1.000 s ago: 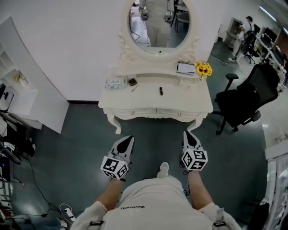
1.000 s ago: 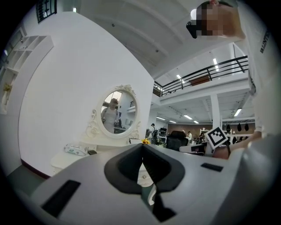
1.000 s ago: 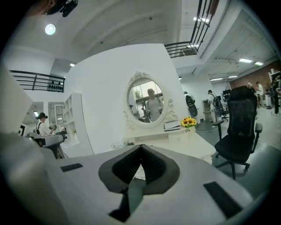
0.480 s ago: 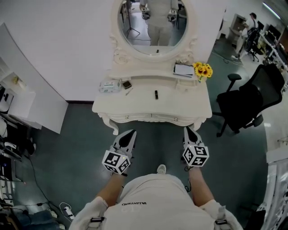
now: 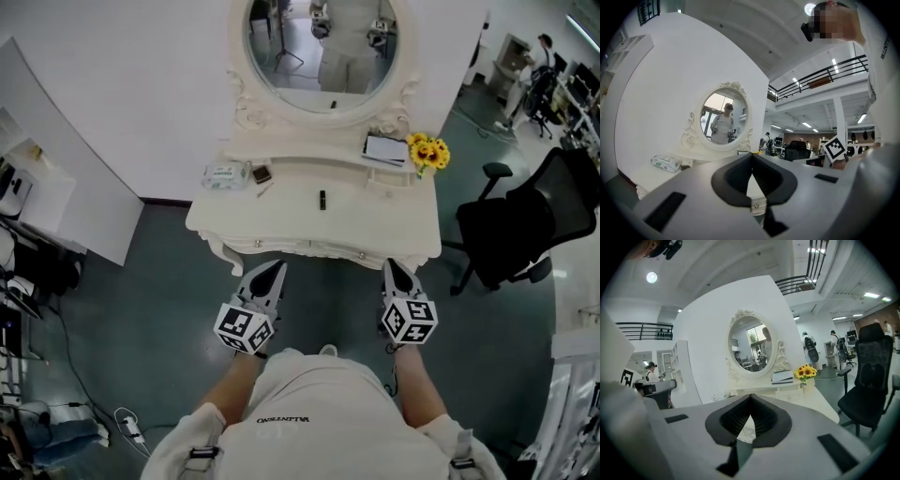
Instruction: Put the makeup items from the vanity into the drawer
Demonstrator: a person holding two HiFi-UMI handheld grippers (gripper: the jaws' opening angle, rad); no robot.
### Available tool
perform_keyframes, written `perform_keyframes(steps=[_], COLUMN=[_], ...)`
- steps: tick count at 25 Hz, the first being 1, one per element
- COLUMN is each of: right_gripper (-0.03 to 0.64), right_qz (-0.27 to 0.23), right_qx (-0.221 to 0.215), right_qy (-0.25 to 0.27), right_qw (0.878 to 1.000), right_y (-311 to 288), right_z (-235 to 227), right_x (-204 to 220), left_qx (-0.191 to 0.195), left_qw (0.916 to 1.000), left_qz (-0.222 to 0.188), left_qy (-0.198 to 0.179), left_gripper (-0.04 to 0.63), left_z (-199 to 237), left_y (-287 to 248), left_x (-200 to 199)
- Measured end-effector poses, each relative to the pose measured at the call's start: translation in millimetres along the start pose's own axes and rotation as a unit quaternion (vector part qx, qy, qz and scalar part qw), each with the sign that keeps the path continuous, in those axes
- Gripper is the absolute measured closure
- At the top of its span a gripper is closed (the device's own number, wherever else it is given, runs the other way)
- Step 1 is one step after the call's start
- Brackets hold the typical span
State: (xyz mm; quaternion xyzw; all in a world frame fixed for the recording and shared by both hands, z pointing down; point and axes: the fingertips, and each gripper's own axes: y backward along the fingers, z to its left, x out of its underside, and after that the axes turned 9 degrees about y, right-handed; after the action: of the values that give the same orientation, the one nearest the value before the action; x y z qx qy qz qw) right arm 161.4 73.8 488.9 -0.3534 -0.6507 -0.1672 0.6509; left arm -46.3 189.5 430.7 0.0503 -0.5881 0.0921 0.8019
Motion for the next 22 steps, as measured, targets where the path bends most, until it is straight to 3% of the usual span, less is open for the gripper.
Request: perform_keyframes(steps=[12,22], right_gripper=[0.606,0.606], right_qz=[0.019,0.042], right_qx=[-0.028,-0.026], right_qy=[-0.004,-0.004], right_qw=[0.999,0.999], right_y=[-40.3,-123.6], right_z=[6.2,5.3], right_x=[8.7,0.2], left_qx=[-0.028,0.004], left_qw=[0.9995,0.9997], left_qz=[0.009,0.017], left_qy=[0.013,0.019], left_gripper=[0.592,0.592], left_z=[32.9,91.0], left_y=[-14.5,-95.0], left_x=[7.4,-7.8])
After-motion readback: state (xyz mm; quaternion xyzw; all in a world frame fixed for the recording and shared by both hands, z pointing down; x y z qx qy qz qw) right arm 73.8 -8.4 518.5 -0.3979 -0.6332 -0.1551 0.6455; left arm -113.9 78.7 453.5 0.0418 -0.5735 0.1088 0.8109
